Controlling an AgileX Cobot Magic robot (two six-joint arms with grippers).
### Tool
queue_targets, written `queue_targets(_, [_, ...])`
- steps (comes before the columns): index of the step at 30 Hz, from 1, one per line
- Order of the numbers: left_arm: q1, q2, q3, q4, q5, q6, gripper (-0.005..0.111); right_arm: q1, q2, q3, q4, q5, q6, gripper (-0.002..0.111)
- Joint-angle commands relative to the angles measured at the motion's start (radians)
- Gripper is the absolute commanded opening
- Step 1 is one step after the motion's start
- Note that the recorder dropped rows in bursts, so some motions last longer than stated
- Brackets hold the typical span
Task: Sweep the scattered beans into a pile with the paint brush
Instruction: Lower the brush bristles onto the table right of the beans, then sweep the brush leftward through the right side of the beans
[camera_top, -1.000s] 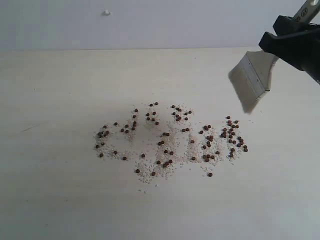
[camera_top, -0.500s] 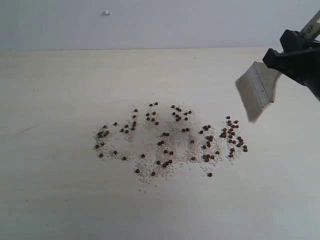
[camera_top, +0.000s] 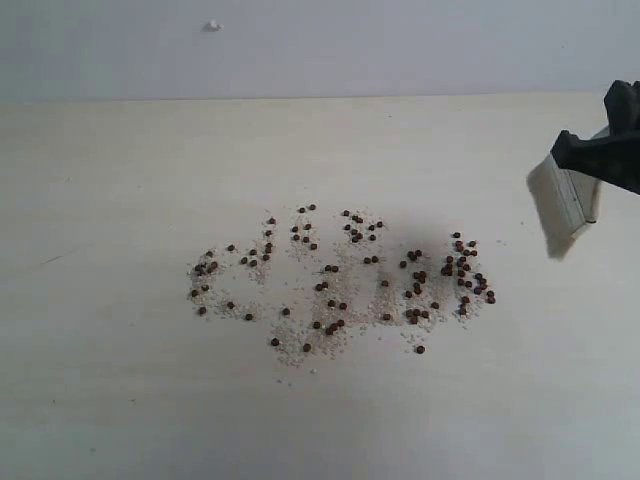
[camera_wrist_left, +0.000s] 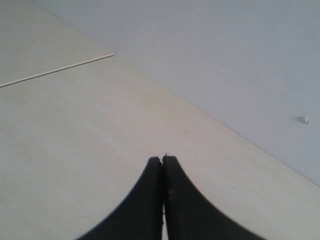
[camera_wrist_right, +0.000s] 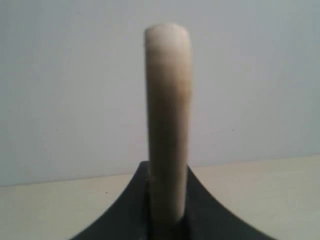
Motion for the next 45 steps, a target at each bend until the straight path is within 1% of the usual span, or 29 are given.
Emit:
queue_targets(1, [0.001, -0.007, -0.002, -0.006, 0.0, -0.003, 0.0, 0.002, 0.043, 0.006, -0.03, -0.047, -0.009, 0.0])
queue_targets(8, [0.001, -0.007, -0.002, -0.006, 0.0, -0.003, 0.0, 0.002, 0.164, 0.006, -0.022, -0.053, -0.005, 0.0])
queue_targets(14, [0.001, -0.008, -0.002, -0.006, 0.0, -0.002, 0.0, 0.002, 0.27, -0.025, -0.046, -0.053, 0.046, 0.0])
queue_targets(19, [0.001, -0.008, -0.002, -0.006, 0.0, -0.002, 0.0, 0.002, 0.333, -0.055, -0.093, -0.053, 0.13, 0.0])
queue_targets(25, [0.001, -0.008, -0.002, -0.006, 0.0, -0.002, 0.0, 0.002, 0.367, -0.09, -0.128, -0.053, 0.235, 0.0])
queue_targets(35, [0.001, -0.008, -0.002, -0.006, 0.0, -0.002, 0.0, 0.004, 0.367, -0.138, -0.147, -0.04, 0.346, 0.0])
queue_targets(39, [0.001, -0.008, -0.002, -0.006, 0.0, -0.002, 0.0, 0.05, 0.369, -0.173, -0.119, 0.017, 0.349, 0.0])
queue_targets(45, [0.001, -0.008, -0.002, -0.006, 0.0, -0.002, 0.0, 0.165, 0.369, -0.234, -0.01, 0.049, 0.323, 0.0])
